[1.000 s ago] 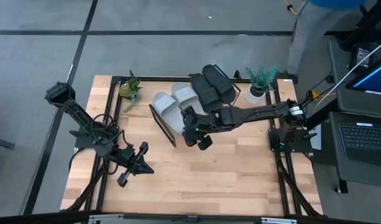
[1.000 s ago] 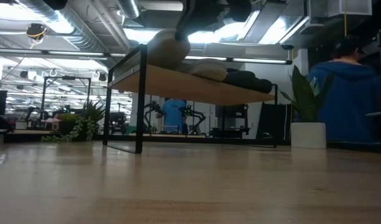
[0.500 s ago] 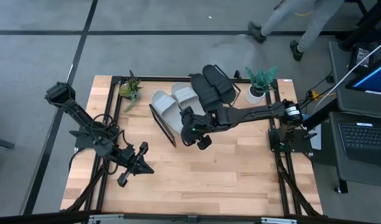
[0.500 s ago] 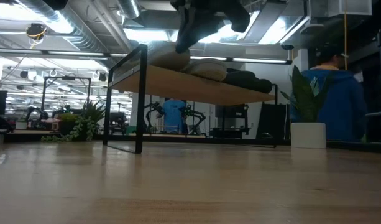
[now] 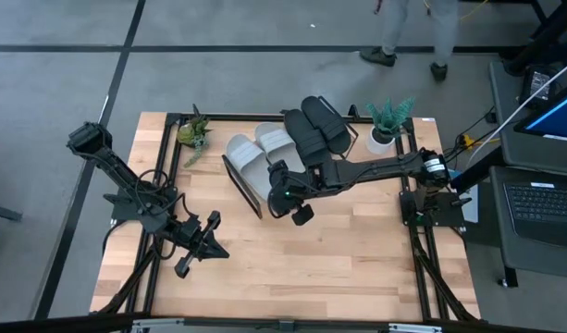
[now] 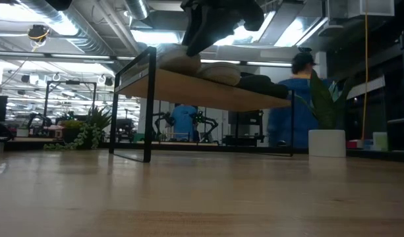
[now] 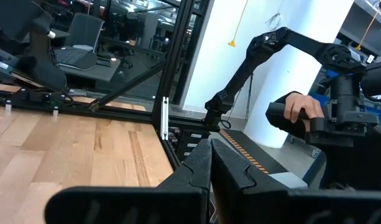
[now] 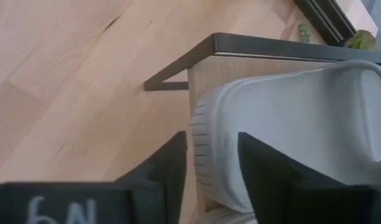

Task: Pick and place slides into the shelf
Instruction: Put the gray slipper on the shelf, then return to Home Position

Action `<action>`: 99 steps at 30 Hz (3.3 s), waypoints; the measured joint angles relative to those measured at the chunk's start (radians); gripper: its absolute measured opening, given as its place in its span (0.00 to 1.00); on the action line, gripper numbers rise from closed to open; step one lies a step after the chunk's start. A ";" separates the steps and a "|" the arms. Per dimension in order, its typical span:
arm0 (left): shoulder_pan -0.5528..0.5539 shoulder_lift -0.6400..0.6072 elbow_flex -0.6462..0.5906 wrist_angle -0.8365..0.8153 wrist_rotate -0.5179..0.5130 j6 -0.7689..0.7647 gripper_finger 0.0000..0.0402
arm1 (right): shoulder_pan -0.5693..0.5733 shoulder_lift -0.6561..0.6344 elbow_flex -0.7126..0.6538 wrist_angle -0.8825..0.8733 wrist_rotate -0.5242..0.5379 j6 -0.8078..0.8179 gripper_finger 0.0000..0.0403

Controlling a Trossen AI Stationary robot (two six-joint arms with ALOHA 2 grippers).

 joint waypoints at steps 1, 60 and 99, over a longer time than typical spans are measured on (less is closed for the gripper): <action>0.000 0.000 0.000 0.000 0.000 0.000 0.00 | 0.000 0.000 0.000 -0.001 0.000 0.003 0.36; 0.229 -0.115 0.001 -0.281 0.042 0.058 0.00 | 0.186 -0.066 0.266 -0.538 0.349 0.456 0.01; 0.389 -0.851 -0.030 -0.997 -0.008 0.198 0.00 | 0.205 -1.026 -1.147 0.769 -0.007 0.523 0.00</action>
